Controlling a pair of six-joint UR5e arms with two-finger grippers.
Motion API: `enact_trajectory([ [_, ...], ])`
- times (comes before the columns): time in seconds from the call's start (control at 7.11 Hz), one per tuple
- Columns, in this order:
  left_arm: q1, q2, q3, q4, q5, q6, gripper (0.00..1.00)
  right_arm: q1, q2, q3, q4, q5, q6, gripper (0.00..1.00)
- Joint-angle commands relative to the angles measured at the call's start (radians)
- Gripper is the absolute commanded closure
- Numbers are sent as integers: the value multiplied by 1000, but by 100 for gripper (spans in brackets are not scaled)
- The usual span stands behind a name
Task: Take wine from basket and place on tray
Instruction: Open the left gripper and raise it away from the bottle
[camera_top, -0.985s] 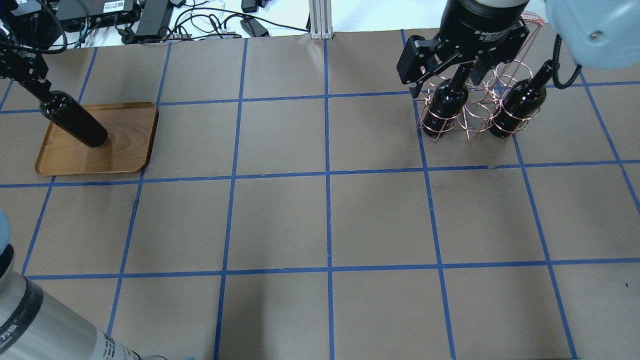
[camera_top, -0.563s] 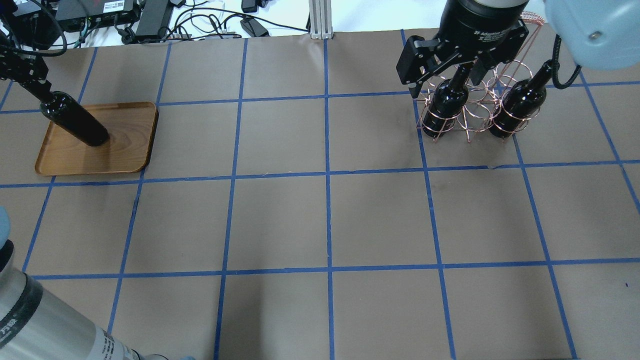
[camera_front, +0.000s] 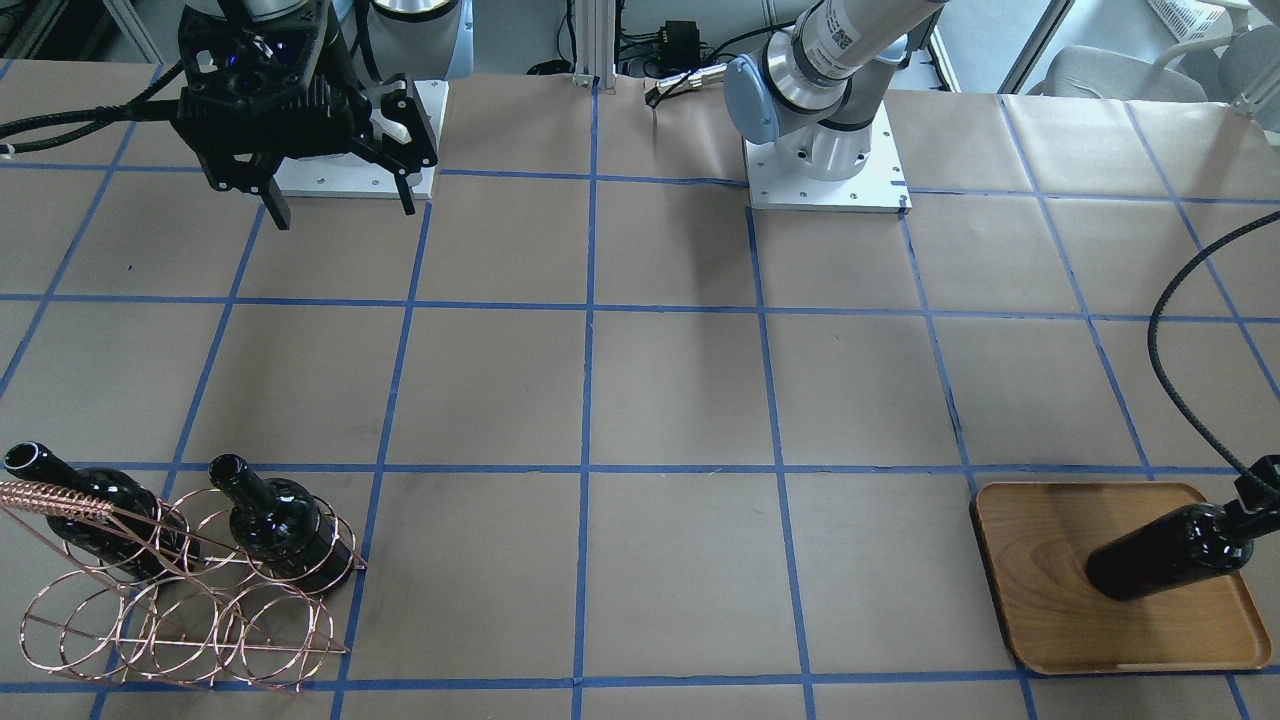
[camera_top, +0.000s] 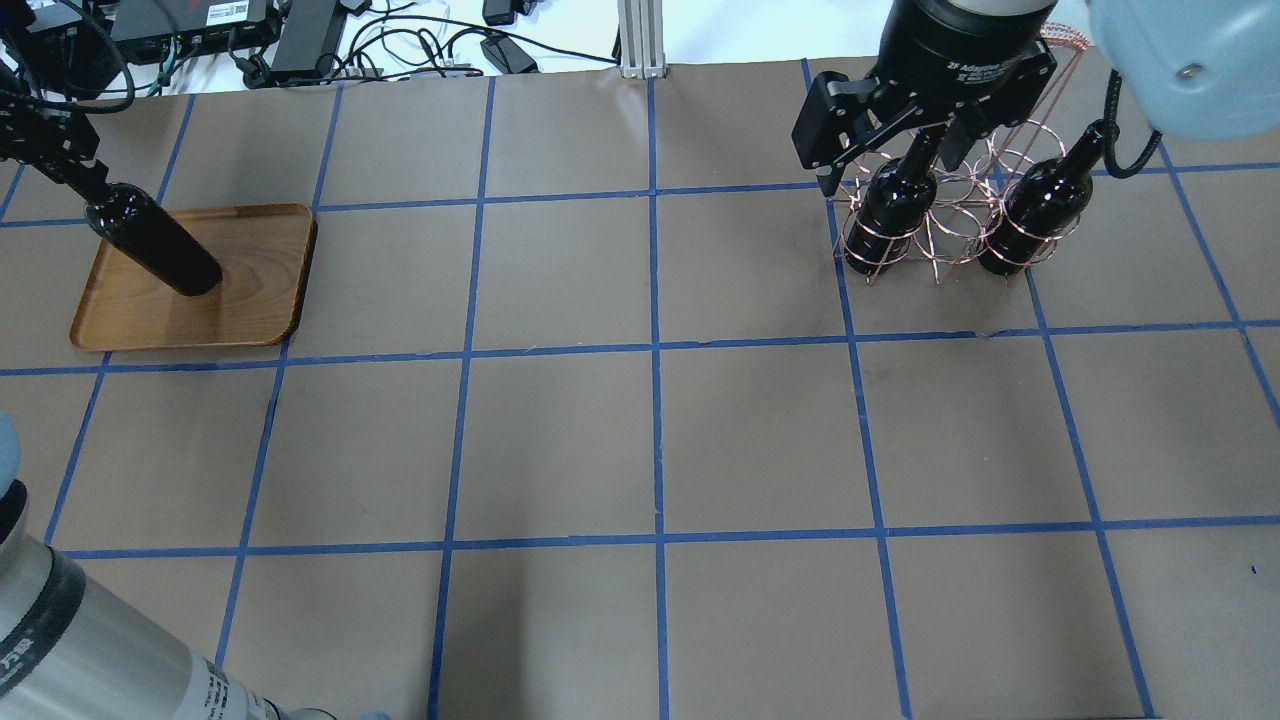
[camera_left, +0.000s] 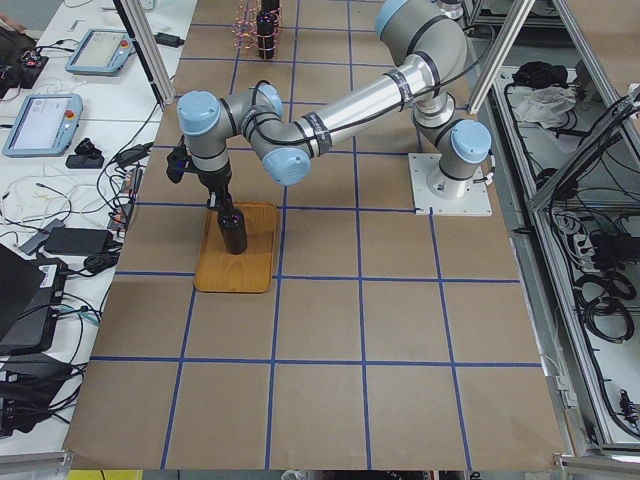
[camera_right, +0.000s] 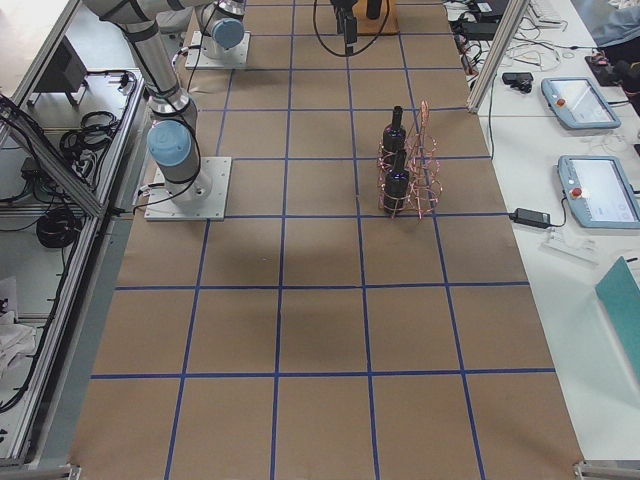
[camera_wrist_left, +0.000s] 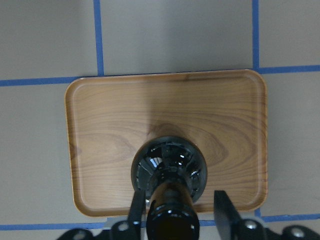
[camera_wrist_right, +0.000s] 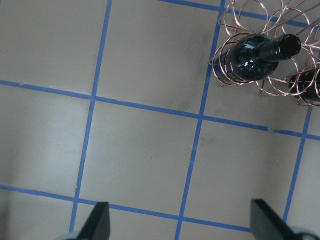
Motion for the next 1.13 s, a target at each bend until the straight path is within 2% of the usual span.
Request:
enact_trajectory([
  [0.0, -17, 73, -8, -77, 13, -2, 0, 1, 0, 0, 0, -1, -2, 0],
  [0.14, -19, 157, -12, -191, 10, -2, 0, 1, 0, 0, 0, 1, 0, 0],
  [0.28, -34, 235, -25, -252, 14, -27, 0, 1, 0, 0, 0, 1, 0, 0],
  [0.56, -196, 346, -135, -252, 11, -246, 0, 1, 0, 0, 0, -1, 0, 0],
  [0.84, -377, 407, -187, -216, 2, -448, 0, 3, 0, 0, 0, -1, 0, 0],
  [0.99, -448, 430, -210, -194, 5, -475, 0, 3, 0, 0, 0, 1, 0, 0],
])
